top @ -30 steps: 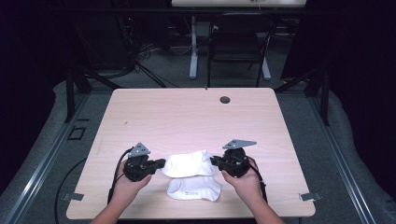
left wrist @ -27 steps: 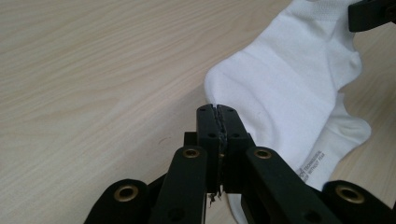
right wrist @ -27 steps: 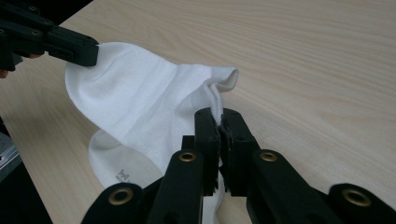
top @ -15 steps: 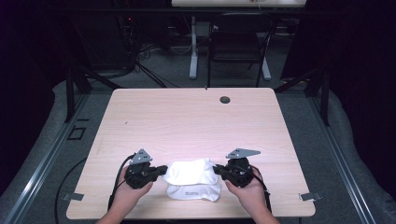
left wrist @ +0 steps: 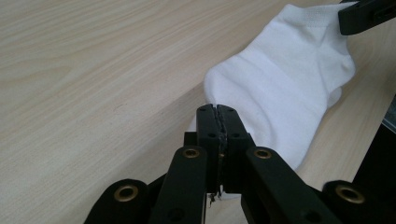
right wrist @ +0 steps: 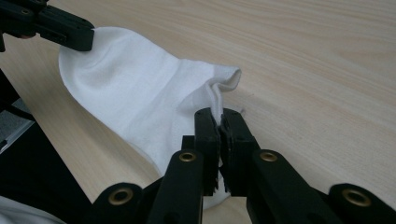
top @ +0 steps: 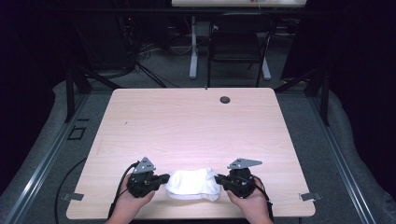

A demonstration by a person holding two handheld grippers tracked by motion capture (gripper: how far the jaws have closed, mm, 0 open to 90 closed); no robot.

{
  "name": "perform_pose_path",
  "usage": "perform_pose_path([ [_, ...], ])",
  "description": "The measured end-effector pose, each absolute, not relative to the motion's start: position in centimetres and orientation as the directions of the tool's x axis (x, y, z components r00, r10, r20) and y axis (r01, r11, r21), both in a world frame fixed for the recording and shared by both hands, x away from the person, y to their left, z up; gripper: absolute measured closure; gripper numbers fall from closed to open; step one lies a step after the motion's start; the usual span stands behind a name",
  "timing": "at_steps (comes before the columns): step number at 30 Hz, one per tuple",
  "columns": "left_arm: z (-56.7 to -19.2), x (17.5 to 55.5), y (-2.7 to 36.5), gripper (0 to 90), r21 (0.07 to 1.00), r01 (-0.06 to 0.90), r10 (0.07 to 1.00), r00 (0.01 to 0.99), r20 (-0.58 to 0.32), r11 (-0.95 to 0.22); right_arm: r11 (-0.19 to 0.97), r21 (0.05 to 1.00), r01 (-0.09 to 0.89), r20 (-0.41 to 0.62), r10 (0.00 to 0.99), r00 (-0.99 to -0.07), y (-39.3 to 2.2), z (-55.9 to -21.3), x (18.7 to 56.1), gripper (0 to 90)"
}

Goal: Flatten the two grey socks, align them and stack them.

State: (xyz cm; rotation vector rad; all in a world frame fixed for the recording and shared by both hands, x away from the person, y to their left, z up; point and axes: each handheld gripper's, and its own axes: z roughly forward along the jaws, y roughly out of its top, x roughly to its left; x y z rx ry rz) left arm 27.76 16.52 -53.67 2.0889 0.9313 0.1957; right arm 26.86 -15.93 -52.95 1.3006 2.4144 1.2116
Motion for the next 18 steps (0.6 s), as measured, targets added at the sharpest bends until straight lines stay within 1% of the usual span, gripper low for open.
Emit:
perform_pose_path([
  [6, -54.1, 27.7, 16.5, 89.3, 0.734, 0.553, 0.678, 0.714, -0.174, -0.395, 0.324, 0.700, 0.636, 0.221, 0.748, -0.625, -15.7, -53.3, 26.3, 86.4],
  [18, -55.5, 27.8, 15.8, 89.3, 0.707, 0.563, 0.672, 0.721, -0.167, -0.428, 0.321, 0.680, 0.659, 0.231, 0.759, -0.609, -16.0, -54.3, 26.5, 86.4],
])
